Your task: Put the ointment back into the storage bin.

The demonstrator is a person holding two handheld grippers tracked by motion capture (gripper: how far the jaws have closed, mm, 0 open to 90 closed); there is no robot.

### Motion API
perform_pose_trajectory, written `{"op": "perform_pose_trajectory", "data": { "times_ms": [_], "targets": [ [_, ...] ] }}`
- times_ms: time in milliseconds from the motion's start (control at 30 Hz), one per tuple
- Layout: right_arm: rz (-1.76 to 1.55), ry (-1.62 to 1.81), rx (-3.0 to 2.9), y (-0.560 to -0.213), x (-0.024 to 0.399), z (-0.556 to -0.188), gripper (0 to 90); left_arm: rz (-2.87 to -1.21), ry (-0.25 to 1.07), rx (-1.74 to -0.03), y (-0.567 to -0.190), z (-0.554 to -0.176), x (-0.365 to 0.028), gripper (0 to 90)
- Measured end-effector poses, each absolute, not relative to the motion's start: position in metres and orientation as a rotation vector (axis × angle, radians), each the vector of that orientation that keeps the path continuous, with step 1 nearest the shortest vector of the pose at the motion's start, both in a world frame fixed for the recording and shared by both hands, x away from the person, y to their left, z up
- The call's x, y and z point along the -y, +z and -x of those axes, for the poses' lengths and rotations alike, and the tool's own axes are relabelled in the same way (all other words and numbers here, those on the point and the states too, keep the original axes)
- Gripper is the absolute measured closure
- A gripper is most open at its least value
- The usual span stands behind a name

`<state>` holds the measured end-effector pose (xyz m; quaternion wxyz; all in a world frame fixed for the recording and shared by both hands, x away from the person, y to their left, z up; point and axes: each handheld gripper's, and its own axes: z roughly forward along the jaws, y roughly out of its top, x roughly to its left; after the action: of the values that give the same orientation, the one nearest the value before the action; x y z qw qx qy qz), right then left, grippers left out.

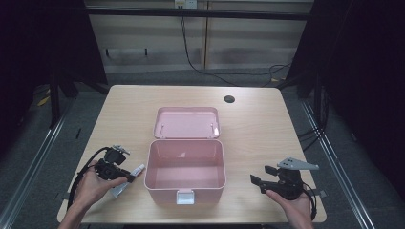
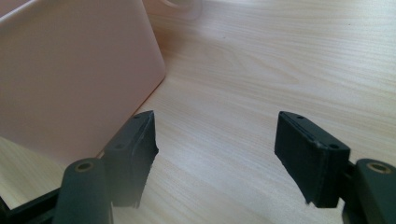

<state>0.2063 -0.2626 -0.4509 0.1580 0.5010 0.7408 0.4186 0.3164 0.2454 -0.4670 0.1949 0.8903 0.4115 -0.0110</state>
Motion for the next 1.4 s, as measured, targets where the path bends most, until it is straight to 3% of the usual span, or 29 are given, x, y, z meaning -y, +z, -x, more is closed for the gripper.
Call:
{"op": "perform_pose_trajectory", "data": {
  "times_ms": [700,1400],
  "targets": [
    [-1.430,1.190,-2.125,-0.451,0.262,-0.206,29.0,-2.577,0.069,-1.117,-0.468,-0.312,-0.235,68.5],
    [-1.434,1.195,-2.129,-0.451,0.262,-0.207,29.0,-2.344,-0.052,-1.201,-0.453,-0.314,-0.263,71.7]
  ]
}}
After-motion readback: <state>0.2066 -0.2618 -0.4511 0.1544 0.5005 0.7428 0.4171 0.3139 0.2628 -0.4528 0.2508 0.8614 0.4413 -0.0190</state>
